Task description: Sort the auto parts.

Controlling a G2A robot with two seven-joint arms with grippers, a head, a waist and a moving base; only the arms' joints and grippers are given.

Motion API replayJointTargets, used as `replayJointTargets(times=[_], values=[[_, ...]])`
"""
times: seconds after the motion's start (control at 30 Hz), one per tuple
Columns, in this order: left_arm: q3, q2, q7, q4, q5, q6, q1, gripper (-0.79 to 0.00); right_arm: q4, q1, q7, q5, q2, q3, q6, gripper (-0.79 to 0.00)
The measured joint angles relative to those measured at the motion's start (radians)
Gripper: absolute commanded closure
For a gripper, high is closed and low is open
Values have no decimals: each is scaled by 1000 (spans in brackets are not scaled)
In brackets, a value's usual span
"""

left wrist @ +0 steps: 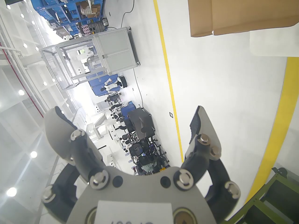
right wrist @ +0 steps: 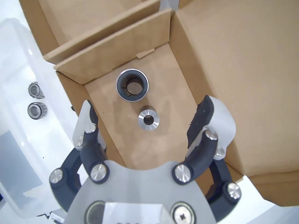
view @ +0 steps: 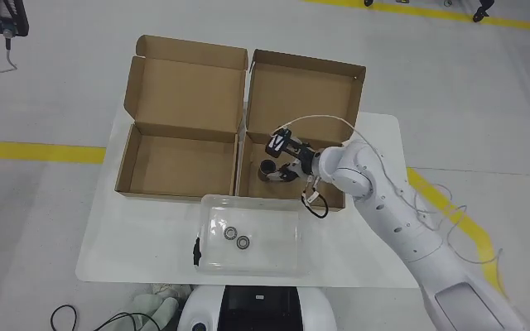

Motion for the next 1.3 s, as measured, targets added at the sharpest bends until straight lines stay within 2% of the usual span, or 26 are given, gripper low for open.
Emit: replayJointTargets(times=[0.3,0.37,0.53,0.73,0.93,1.13,1.3], values=[[0,0,0,0,0,0,0,-785,-214,-71,-24,8,25,42,-119,-720],[0,0,0,0,0,0,0,-785,-243,-82,-20,8,26,33,-136,-683],[0,0,0,0,0,0,0,-785,-300,-125,-19,10,24,-36,-176,-708],[0,0,0,0,0,0,0,-785,-342,-189,-56,-64,24,-93,-139,-656],[0,0,0,0,0,0,0,-785,-353,-253,-85,-184,30,-122,-100,-502],[0,0,0,0,0,0,0,-785,-327,-297,-109,-250,33,-142,-75,-462],[0,0,0,0,0,0,0,-785,-295,-307,-81,-256,31,-168,-80,-493]])
